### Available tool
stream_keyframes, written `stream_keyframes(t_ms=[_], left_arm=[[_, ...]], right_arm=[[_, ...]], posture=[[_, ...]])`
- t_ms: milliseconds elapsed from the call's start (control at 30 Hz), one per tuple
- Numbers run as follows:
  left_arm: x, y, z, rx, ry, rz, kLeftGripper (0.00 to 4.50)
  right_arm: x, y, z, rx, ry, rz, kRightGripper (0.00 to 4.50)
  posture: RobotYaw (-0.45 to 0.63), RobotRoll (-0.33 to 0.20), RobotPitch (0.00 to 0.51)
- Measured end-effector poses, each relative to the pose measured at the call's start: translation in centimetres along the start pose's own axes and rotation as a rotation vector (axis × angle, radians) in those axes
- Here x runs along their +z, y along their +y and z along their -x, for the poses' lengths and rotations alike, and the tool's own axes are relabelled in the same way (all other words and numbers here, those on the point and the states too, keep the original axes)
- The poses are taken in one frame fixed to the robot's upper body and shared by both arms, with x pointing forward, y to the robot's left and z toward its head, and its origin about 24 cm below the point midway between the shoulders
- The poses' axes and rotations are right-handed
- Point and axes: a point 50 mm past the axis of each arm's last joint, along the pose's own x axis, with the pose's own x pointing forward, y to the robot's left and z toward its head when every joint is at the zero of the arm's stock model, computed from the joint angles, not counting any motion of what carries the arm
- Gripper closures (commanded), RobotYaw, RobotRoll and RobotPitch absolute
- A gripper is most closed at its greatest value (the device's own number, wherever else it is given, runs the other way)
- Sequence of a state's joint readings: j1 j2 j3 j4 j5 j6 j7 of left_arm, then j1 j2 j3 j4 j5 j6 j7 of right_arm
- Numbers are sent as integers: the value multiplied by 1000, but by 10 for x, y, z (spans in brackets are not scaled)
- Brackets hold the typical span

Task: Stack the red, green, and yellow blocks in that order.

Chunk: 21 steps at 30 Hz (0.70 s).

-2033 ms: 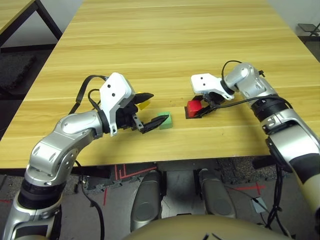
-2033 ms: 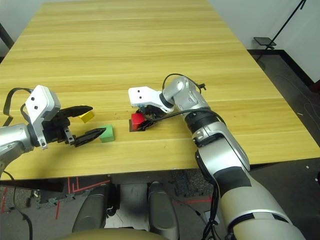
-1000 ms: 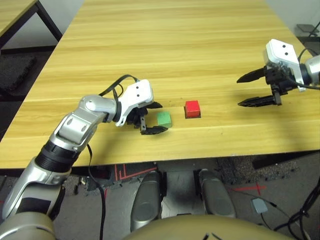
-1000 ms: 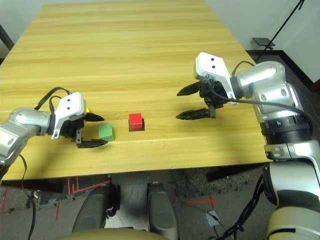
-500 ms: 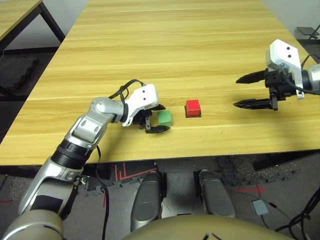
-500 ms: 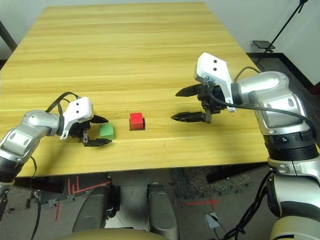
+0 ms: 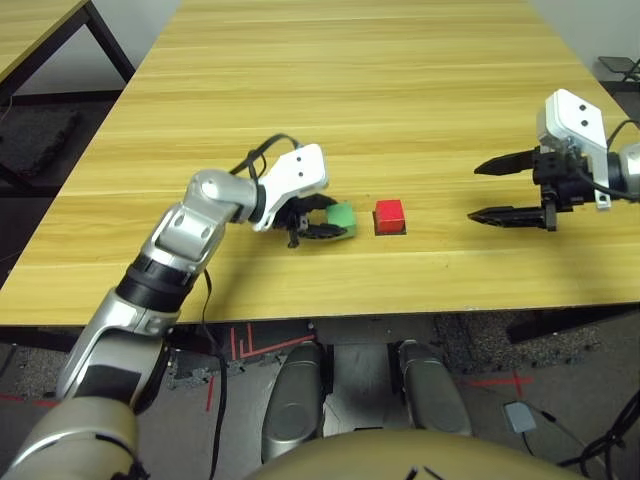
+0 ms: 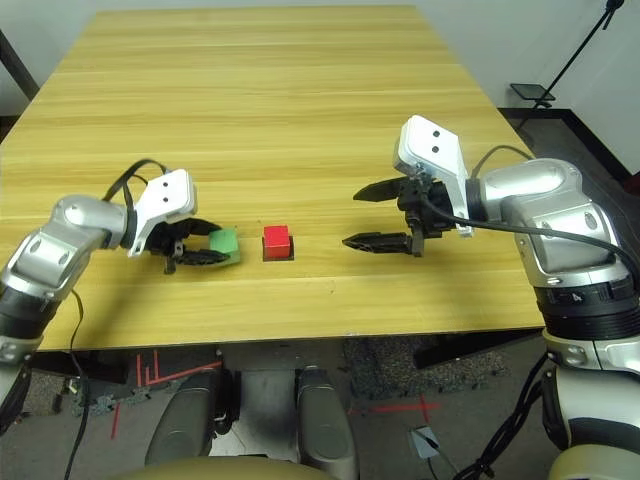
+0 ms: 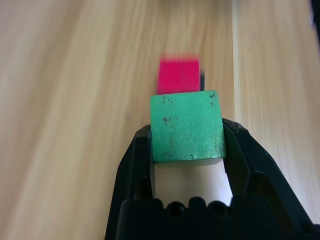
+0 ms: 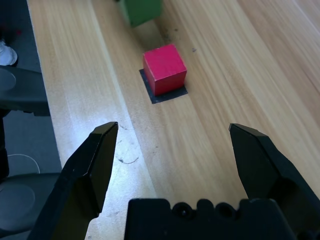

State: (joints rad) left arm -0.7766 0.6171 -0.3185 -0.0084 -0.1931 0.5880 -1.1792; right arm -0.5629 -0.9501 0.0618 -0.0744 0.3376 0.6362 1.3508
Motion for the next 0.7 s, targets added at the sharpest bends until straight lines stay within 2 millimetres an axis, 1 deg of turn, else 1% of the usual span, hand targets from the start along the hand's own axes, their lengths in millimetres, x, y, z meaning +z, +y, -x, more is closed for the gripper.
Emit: stream_keyframes(t_ms=[33,100,200,267,400,567,700], left_arm=[[8,2,-2,-14,-13,-16,2458],[18,5,-8,-36,-32,-24,2458],[23,7,-23,-80,-51,-1,2458],[22,8,-33,-106,-55,14,2458],[16,11,-46,-124,-46,35,2458],[8,14,-50,-123,-27,37,2458],[7,14,-50,-129,-26,32,2458]], right_arm=[[0,1,0,0,2,1,0],[-2,3,-1,2,3,-4,0],[-4,6,-2,7,-6,-13,0],[-3,7,-3,5,-11,-10,0],[-6,10,-4,-3,-9,-26,0],[-4,10,-1,-31,-13,-27,0],[-4,12,-1,-31,-23,-31,0]], posture=[[72,-42,106],[65,-39,105],[46,-35,106],[40,-35,106],[17,-36,103],[10,-33,100],[7,-32,98]])
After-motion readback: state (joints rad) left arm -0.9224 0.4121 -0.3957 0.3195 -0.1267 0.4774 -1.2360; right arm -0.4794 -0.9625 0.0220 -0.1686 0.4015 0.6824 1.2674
